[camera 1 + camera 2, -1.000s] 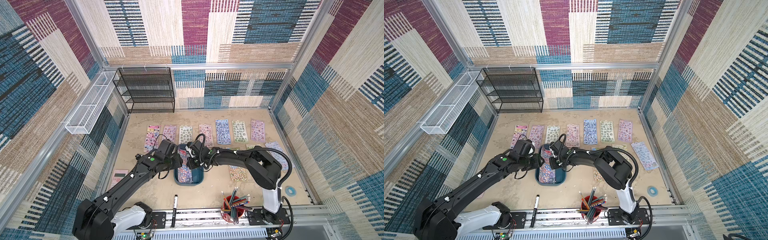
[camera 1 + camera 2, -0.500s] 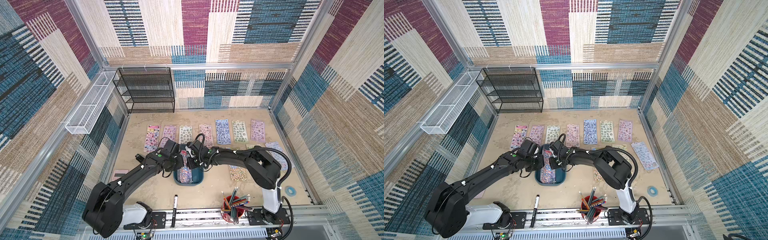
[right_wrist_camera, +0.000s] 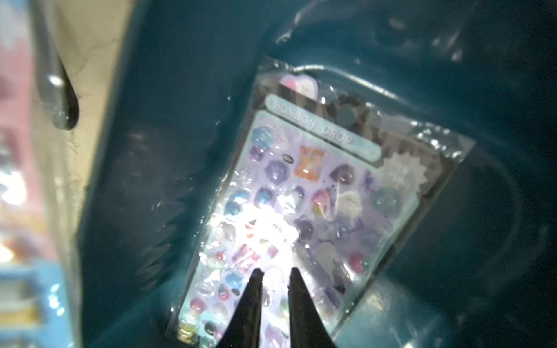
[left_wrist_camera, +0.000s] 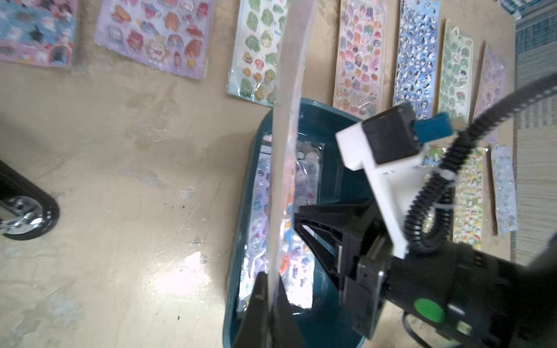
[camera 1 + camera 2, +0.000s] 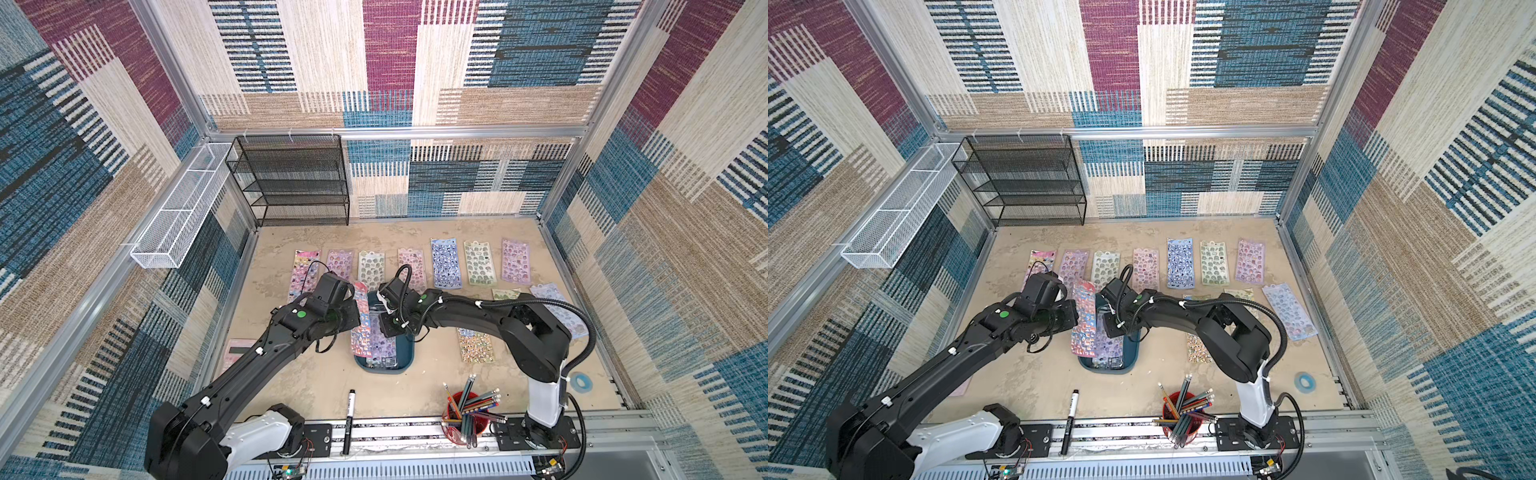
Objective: Take the stickers out of the storage box
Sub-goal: Pick up the sticker from the storage box.
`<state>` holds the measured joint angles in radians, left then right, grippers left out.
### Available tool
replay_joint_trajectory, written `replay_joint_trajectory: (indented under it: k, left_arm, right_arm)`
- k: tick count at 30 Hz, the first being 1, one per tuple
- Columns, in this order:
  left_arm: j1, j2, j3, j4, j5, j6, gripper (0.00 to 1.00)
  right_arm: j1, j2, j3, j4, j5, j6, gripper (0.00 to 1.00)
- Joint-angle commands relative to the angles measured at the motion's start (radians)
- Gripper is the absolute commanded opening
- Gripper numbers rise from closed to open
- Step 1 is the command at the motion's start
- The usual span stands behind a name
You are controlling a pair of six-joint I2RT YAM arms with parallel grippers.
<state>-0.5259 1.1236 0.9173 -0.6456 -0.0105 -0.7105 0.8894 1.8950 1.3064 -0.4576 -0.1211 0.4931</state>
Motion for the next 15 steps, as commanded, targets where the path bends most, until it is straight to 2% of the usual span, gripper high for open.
replay_joint_trajectory:
  k: [1, 8, 11, 15]
  left_arm:
    - [0.004, -0.022, 0.017, -0.042, -0.054, 0.025, 0.00]
    - [0.010, -0.044, 0.054, -0.054, -0.057, 0.044, 0.00]
    - [0.012, -0.072, 0.066, -0.046, -0.047, 0.072, 0.00]
    - [0.014, -0.131, 0.067, 0.015, 0.011, 0.139, 0.00]
  right_arm:
    - [0.001, -0.083, 0.020, -0.028, 0.076, 0.008, 0.23]
    - [-0.046, -0.211, 0.032, -0.101, 0.188, 0.001, 0.35]
    - [-0.090, -0.267, -0.034, -0.106, 0.210, 0.010, 0.43]
    - [-0.139, -0.331, -0.144, -0.090, 0.189, 0.026, 0.46]
